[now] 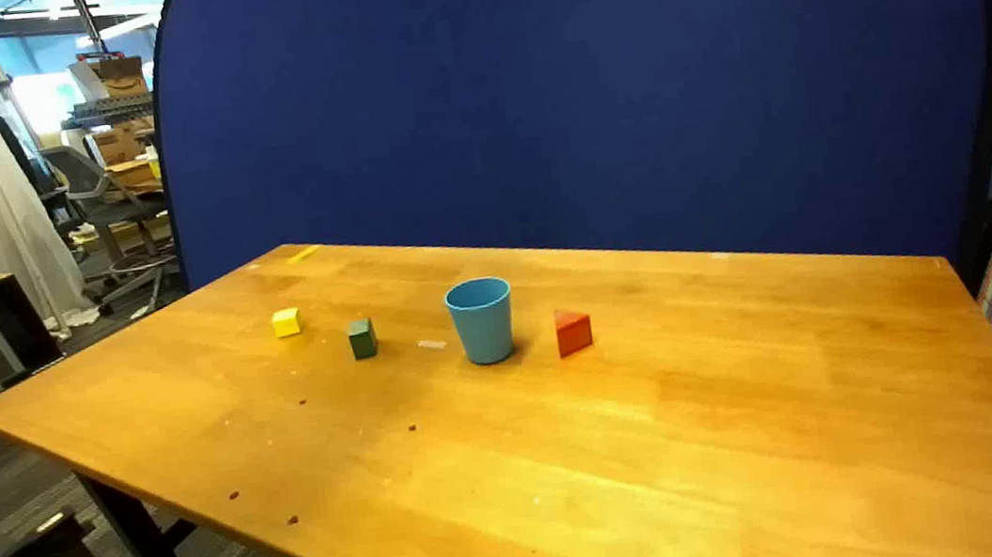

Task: Put the yellow block in the blue cup

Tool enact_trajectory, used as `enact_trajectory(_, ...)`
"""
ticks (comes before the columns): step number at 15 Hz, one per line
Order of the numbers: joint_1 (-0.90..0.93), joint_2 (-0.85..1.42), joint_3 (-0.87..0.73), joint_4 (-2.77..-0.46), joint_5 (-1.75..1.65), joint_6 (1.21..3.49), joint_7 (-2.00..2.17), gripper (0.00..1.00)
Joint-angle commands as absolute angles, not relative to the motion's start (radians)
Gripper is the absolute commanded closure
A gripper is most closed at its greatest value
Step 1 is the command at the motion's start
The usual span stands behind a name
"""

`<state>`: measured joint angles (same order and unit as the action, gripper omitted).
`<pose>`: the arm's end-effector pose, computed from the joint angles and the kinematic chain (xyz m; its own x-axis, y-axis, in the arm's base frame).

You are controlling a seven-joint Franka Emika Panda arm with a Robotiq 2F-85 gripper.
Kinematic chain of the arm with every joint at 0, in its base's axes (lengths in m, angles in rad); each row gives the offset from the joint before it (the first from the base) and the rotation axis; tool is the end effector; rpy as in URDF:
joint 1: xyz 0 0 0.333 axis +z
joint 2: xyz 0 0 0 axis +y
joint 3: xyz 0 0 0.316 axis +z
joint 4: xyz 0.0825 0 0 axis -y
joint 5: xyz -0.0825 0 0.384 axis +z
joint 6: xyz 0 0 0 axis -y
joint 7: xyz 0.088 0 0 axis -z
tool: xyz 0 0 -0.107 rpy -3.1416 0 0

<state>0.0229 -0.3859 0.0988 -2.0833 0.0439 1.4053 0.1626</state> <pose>0.3985 0.0597 0.5614 0.9563 -0.0565 -0.2867 -0.0468 -0.9981 0.0406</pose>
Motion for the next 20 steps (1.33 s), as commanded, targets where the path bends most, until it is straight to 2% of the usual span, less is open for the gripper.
enact_trajectory(1,0.028,-0.384,0.094,-2.079,0.042,1.403,0.164,0.00)
enact_trajectory(7,0.062,-0.218,0.151,-2.096,0.039,1.592,0.183,0.00)
enact_trajectory(12,0.125,0.016,0.194,-2.079,0.031,1.829,0.198,0.00)
enact_trajectory(20,0.208,0.306,0.177,-2.067,-0.032,2.134,0.264,0.00)
